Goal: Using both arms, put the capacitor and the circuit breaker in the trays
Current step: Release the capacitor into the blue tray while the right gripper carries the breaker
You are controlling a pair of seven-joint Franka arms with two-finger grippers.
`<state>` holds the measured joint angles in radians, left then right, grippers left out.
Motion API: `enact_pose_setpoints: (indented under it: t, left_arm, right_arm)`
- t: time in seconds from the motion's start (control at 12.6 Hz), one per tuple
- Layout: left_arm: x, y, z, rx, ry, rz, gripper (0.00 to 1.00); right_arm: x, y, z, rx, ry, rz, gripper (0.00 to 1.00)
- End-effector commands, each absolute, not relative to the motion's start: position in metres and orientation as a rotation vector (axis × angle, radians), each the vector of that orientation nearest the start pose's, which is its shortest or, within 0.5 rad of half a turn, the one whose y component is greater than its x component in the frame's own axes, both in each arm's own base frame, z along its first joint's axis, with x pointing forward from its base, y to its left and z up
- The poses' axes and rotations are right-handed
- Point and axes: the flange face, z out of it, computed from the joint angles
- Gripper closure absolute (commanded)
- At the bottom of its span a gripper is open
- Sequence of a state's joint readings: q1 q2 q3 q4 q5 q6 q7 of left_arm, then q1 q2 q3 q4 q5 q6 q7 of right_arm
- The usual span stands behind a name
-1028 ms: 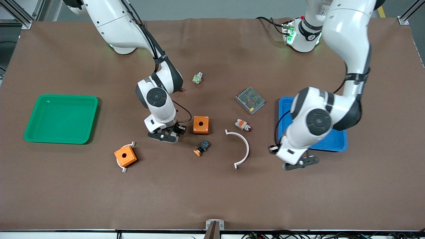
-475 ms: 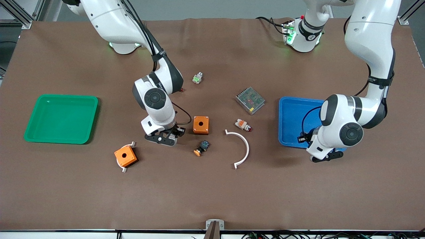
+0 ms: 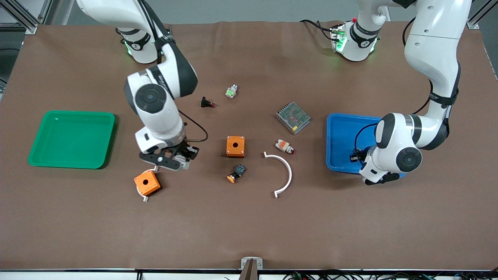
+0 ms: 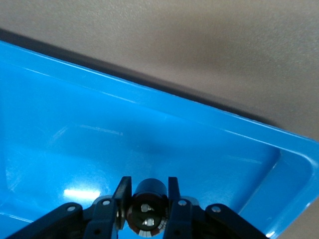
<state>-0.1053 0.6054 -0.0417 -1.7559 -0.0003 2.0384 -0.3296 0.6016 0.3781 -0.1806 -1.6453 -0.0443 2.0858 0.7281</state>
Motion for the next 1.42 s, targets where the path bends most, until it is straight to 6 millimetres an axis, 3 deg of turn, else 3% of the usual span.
enact_pose_setpoints:
  t: [0.0, 0.16, 0.32, 0.47, 0.63, 0.71, 0.95, 1.11, 1.34]
  left_arm:
    - [0.619, -0.093, 0.201, -3.044, -0.251, 0.486, 0.52]
    - [0.619, -0.094, 0.201, -3.043, -0.249, 0.485, 0.45]
    - [0.619, -0.095, 0.201, -3.043, -0.246, 0.485, 0.41]
    - [0.622, -0.096, 0.211, -3.05, -0.247, 0.461, 0.32]
    - [0.634, -0.099, 0.236, -3.072, -0.247, 0.387, 0.1]
    - [0.64, -0.1, 0.256, -3.086, -0.246, 0.332, 0.0]
    - [0.647, -0.092, 0.332, -3.121, -0.265, 0.161, 0.0]
    - [0.648, -0.067, 0.38, -3.134, -0.293, 0.056, 0.0]
    - [0.644, -0.023, 0.434, -3.146, -0.228, -0.073, 0.0]
  right_arm:
    - [0.602, 0.246, 0.442, -3.208, 0.333, -0.159, 0.96]
    - [0.606, 0.2, 0.478, -3.218, 0.253, -0.169, 0.96]
    - [0.614, 0.138, 0.519, -3.25, 0.063, -0.133, 0.96]
    - [0.615, 0.086, 0.541, -3.271, -0.027, -0.061, 0.96]
    - [0.612, 0.043, 0.552, -3.27, -0.127, -0.021, 0.96]
    - [0.607, 0.029, 0.553, -3.264, -0.17, 0.019, 0.96]
    - [0.606, -0.031, 0.543, -3.253, -0.267, 0.092, 0.96]
    - [0.604, -0.064, 0.533, -3.245, -0.288, 0.118, 0.96]
    - [0.599, -0.099, 0.488, -3.243, -0.323, 0.078, 0.97]
